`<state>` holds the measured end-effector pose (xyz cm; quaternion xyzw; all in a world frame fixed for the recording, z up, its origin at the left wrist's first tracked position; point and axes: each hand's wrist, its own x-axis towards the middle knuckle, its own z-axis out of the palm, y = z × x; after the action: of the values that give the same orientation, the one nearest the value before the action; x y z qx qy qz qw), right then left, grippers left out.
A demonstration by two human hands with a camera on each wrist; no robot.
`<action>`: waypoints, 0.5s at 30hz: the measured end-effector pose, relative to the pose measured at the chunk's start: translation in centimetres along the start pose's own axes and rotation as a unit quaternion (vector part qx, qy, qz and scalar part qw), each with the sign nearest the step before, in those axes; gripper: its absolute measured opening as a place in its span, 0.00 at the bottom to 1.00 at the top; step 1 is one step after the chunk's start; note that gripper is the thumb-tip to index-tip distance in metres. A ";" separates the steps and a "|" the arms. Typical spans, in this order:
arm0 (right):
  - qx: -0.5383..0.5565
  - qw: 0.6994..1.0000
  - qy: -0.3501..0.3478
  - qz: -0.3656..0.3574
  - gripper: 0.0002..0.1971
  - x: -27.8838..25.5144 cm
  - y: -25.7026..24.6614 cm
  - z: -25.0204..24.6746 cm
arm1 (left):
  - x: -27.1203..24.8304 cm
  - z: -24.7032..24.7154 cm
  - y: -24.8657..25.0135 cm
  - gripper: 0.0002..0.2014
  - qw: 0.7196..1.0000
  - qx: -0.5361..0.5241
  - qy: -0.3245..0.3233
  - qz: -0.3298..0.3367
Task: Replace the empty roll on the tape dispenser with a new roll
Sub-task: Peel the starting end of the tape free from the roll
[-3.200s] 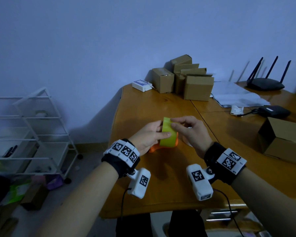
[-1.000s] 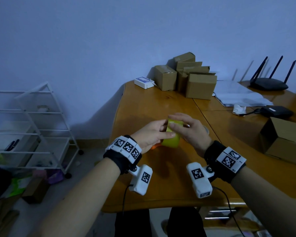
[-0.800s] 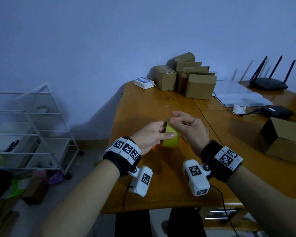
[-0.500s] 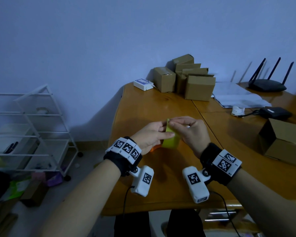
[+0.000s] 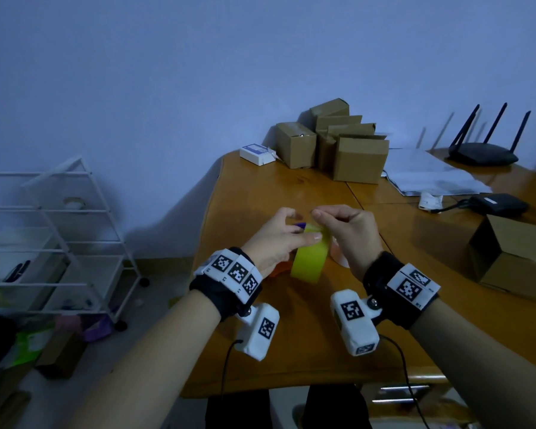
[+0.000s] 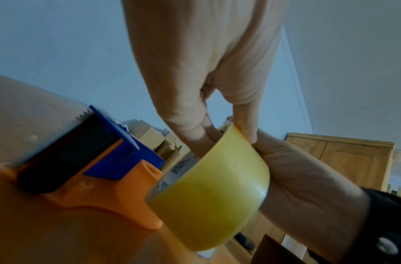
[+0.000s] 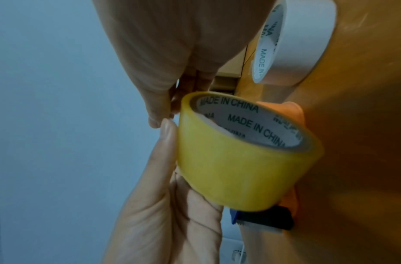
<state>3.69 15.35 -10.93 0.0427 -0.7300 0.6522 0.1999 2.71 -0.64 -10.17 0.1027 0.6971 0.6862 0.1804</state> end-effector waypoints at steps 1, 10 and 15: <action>0.002 1.000 -0.011 0.002 0.05 -0.1 0.0 0.0 | 0.0 0.0 -0.2 0.30 1.000 0.000 -0.007 0.000; -0.048 0.994 -0.099 -0.019 0.09 -0.4 -0.2 -0.3 | -0.1 0.7 -1.5 0.13 0.999 -0.028 -0.025 -0.001; -0.039 0.993 -0.114 0.004 0.15 -0.6 0.1 -0.7 | 0.1 0.8 -2.4 0.10 1.000 -0.025 -0.018 -0.004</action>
<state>4.42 15.93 -11.17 0.1066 -0.7728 0.6151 0.1143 3.17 0.05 -12.51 0.1078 0.6770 0.7005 0.1983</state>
